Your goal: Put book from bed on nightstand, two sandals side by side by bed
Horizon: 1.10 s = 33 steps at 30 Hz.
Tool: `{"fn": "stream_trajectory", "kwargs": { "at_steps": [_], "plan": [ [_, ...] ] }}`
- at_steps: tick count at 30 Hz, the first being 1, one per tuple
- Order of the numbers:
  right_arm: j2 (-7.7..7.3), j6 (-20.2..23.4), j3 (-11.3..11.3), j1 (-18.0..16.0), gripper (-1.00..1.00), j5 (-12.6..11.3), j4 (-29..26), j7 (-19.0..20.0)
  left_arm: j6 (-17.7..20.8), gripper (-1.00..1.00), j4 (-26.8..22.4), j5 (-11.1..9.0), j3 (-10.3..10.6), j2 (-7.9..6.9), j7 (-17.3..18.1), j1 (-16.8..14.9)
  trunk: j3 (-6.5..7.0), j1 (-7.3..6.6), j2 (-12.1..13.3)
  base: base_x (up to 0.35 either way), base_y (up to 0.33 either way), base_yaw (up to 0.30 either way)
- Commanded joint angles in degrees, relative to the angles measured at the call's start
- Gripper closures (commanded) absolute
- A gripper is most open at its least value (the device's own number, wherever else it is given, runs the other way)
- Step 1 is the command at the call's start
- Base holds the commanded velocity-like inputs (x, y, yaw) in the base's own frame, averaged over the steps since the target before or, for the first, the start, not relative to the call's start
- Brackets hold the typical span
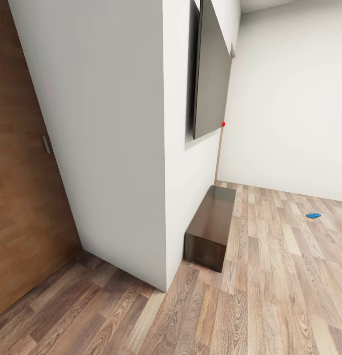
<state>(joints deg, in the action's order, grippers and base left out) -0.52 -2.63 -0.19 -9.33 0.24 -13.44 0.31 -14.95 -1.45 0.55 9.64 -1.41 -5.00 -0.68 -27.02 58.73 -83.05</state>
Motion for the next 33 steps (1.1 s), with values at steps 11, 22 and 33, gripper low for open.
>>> {"fn": "stream_trajectory", "kwargs": {
  "at_steps": [11,22,33],
  "plan": [
    [0.05,-0.25,0.08,-0.02,-1.0,0.08,0.08,0.09,-0.23,-1.0,0.04,0.07,0.42,0.0,-0.29,-0.04,-0.06,0.0,-0.03,0.0,0.0,0.0],
    [0.07,-0.26,0.1,-0.02,-1.0,0.04,0.13,0.12,-0.25,-1.0,0.04,0.07,0.43,0.0,-0.28,-0.03,-0.05,0.0,-0.03,0.0,0.0,-0.014],
    [0.08,-0.27,0.1,-0.03,-1.0,0.03,0.12,0.12,-0.26,-1.0,0.04,0.07,0.34,0.0,-0.28,-0.06,0.09,0.0,-0.03,0.0,0.0,-0.148]
  ]
}}
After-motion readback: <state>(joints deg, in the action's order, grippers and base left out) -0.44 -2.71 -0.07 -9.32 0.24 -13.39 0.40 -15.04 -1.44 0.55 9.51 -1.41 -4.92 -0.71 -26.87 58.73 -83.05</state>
